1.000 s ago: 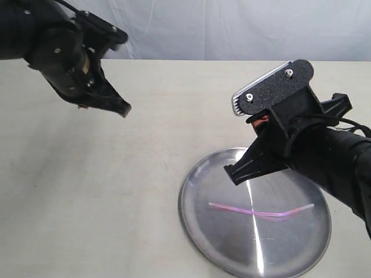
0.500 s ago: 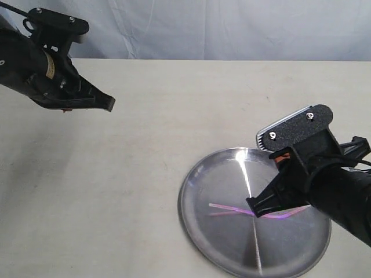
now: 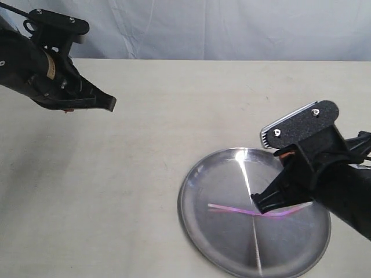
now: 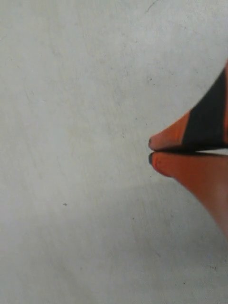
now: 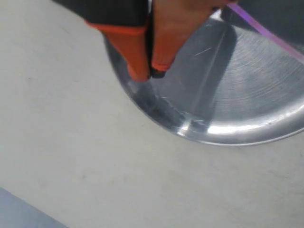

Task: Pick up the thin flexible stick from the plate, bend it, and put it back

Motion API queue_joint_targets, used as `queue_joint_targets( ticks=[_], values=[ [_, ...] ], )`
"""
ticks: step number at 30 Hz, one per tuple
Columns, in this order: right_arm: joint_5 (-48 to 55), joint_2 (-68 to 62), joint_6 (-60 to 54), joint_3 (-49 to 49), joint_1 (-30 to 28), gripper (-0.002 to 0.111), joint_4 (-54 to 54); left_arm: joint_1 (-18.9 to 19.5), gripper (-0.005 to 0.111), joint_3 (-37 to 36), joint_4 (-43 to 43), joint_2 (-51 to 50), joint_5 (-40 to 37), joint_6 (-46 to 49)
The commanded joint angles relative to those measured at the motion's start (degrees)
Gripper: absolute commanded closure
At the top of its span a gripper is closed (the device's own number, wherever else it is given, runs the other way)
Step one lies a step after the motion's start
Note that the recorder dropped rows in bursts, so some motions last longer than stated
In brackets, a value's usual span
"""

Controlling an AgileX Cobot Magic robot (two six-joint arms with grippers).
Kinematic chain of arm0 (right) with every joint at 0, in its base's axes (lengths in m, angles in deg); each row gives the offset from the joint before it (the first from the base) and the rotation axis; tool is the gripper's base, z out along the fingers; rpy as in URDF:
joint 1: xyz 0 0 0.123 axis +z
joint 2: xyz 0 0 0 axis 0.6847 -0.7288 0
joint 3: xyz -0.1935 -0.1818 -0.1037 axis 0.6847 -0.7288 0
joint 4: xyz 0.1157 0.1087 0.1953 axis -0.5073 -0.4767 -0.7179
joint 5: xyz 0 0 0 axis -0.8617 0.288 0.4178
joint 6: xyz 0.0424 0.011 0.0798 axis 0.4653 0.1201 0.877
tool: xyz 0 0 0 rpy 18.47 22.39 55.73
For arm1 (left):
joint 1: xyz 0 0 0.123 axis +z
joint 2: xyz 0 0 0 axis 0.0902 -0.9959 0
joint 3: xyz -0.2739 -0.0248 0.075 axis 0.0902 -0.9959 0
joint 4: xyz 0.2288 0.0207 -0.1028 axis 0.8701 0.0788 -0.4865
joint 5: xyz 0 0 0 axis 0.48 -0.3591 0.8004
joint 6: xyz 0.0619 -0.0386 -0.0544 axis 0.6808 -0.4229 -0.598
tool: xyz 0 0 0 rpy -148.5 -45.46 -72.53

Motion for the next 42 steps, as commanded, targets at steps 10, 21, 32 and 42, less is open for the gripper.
queue_joint_targets(
  ticks=[10,21,32,42],
  values=[
    [3.83,31.86,3.31,-0.24,-27.65,0.109,0.07,0.07,0.106,-0.03,0.35,0.63,0.66,-0.36],
    [19.02,53.3,-0.93,-0.24,-45.66,0.109,0.07,0.07,0.106,-0.03,0.35,0.63,0.66,-0.36],
    [39.53,52.95,80.56,-9.52,-45.8,0.109,80.77,0.07,0.106,-0.03,0.35,0.63,0.66,-0.36],
    [46.34,59.3,105.46,-17.73,-45.8,0.109,101.76,0.07,0.106,-0.03,0.35,0.63,0.66,-0.36]
  ],
)
